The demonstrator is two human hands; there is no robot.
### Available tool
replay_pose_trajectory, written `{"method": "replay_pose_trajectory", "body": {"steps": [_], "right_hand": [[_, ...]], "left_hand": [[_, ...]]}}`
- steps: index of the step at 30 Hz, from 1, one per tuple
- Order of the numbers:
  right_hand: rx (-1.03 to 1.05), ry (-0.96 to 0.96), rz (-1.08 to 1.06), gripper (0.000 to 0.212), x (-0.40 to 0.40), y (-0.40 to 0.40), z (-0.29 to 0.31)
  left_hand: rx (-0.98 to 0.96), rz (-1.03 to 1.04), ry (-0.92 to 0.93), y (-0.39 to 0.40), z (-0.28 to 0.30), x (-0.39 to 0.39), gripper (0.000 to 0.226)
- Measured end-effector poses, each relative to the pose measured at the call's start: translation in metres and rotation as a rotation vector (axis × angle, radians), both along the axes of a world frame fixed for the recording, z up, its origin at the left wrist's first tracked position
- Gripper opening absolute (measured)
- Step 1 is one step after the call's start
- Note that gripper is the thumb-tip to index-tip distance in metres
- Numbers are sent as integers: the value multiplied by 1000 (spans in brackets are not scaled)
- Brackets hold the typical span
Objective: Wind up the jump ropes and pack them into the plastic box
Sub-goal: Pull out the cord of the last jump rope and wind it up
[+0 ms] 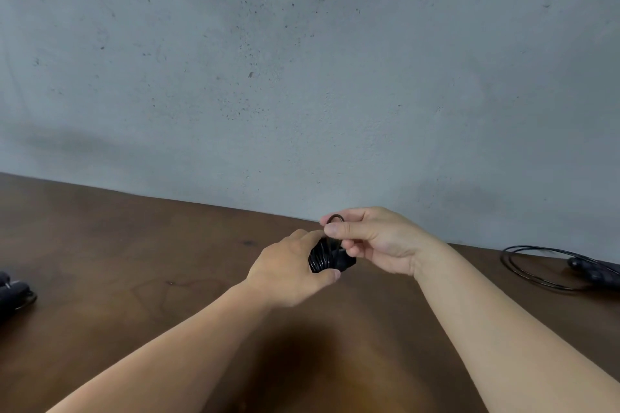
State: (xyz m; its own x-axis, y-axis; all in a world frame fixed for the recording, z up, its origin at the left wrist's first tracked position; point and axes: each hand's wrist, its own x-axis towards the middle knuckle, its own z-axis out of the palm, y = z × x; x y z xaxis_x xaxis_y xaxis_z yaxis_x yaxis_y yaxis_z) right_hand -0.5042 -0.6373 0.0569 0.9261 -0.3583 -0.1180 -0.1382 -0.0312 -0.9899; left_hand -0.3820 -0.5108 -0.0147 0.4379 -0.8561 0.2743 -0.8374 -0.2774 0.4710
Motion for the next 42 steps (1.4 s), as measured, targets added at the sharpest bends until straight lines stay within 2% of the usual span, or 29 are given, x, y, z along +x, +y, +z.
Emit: {"method": "replay_pose_trajectory", "body": {"steps": [3,6,12,15,19,22,24,27,29,32,37,39,42], "right_hand": [[-5,-56,46,36,3,3,-11],[-8,-96,11,32,9,6,-18],[-111,-140,-393,43,31,17,-29],[-25,-157,-444,29,39,20,-37],[237,-260,-346,9,43,25,-40],[263,-313,-354,17,46,30,-40],[54,-271,-438,22,48,31,-40],[-484,-64,-516,16,50,29,-38],[-804,72,-487,11,52,27,-34],[-1186,256,-396,20,59,26,-29],[-1438,425,-314,30,63,31,-18],[-1484,447,-303,25,61,35,-12],[-1523,509,-316,32,58,40,-4]], "left_hand": [[-24,21,16,2,-4,3,52],[-50,45,12,4,-6,9,52],[-134,42,-51,4,-9,11,53],[-152,82,-98,5,-12,18,56],[-180,148,-98,10,-14,34,60],[-210,146,-103,12,-14,38,58],[-221,137,-139,12,-14,38,58],[-228,164,-185,13,-16,43,60],[-215,176,-227,11,-18,45,61],[-213,180,-294,7,-21,45,61],[-236,181,-345,0,-19,39,60],[-247,208,-328,-2,-17,36,69],[-256,259,-313,-5,-14,35,80]]}}
